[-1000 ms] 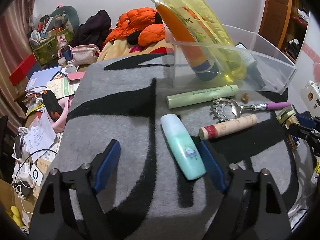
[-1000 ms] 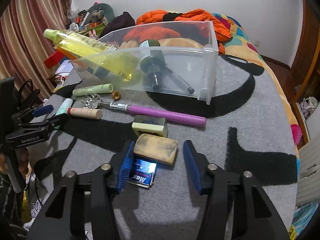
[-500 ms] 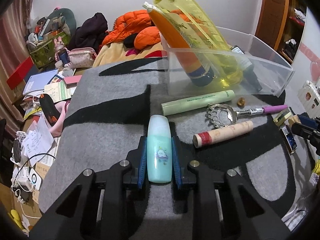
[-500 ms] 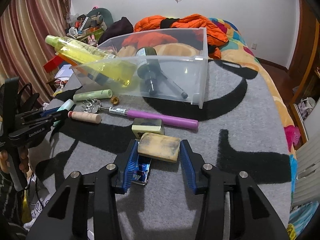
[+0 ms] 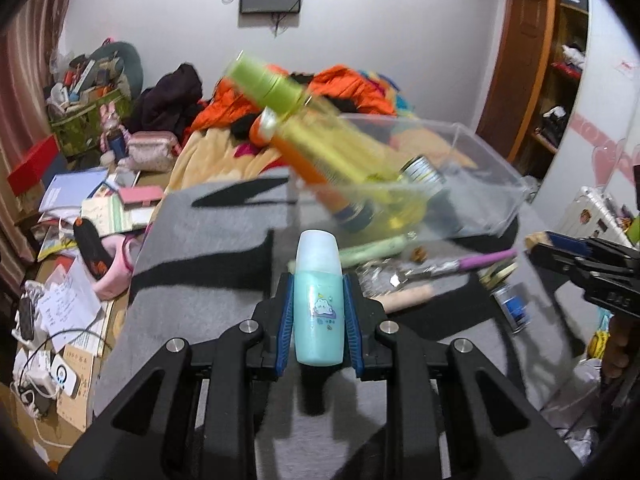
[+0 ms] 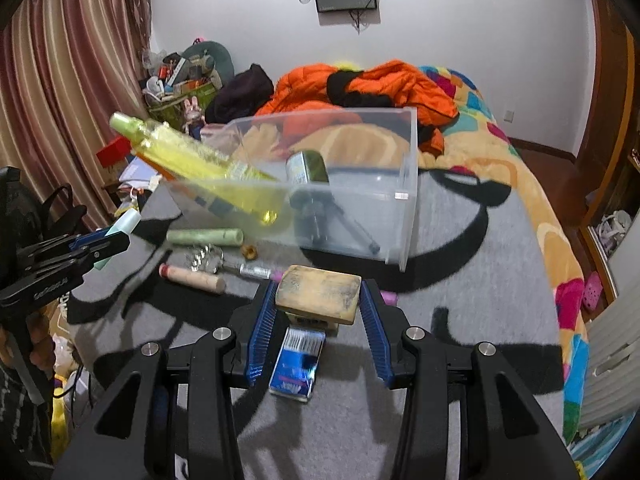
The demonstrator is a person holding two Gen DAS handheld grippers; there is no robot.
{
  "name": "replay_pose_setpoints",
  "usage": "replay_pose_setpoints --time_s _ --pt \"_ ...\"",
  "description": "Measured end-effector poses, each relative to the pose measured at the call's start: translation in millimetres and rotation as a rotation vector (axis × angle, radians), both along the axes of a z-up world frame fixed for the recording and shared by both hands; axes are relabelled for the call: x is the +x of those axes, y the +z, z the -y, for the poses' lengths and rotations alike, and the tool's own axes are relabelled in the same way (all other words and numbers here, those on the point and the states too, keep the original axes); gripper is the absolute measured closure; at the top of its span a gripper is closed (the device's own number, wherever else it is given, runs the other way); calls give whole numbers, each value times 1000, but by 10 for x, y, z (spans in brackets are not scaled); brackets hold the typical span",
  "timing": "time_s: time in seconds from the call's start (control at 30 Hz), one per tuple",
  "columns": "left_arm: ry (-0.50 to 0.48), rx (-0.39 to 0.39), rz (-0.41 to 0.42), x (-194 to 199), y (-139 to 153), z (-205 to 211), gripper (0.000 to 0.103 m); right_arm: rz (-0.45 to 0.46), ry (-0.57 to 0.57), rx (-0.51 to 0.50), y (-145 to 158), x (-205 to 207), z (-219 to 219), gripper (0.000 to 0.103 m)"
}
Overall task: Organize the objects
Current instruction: 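Carry the mint bottle and sponge into the clear box and release both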
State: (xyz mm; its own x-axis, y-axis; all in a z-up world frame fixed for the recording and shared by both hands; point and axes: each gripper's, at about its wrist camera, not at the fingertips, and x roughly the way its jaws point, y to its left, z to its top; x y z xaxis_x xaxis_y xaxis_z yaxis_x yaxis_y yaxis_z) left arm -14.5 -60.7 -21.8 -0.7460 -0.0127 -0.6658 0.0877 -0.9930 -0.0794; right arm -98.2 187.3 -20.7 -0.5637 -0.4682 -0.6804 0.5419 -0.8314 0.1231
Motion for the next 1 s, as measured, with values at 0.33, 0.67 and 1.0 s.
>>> replay_pose_setpoints --time_s 0.33,0.67,1.0 --pt "-63 5 -83 -161 299 -221 80 -54 3 -17 210 -146 22 64" --pt "-96 21 -122 -497 470 -365 80 -112 -13 -13 388 -443 53 64" --pt "-128 18 -90 -912 466 -502 80 -107 -9 1 374 -704 210 64"
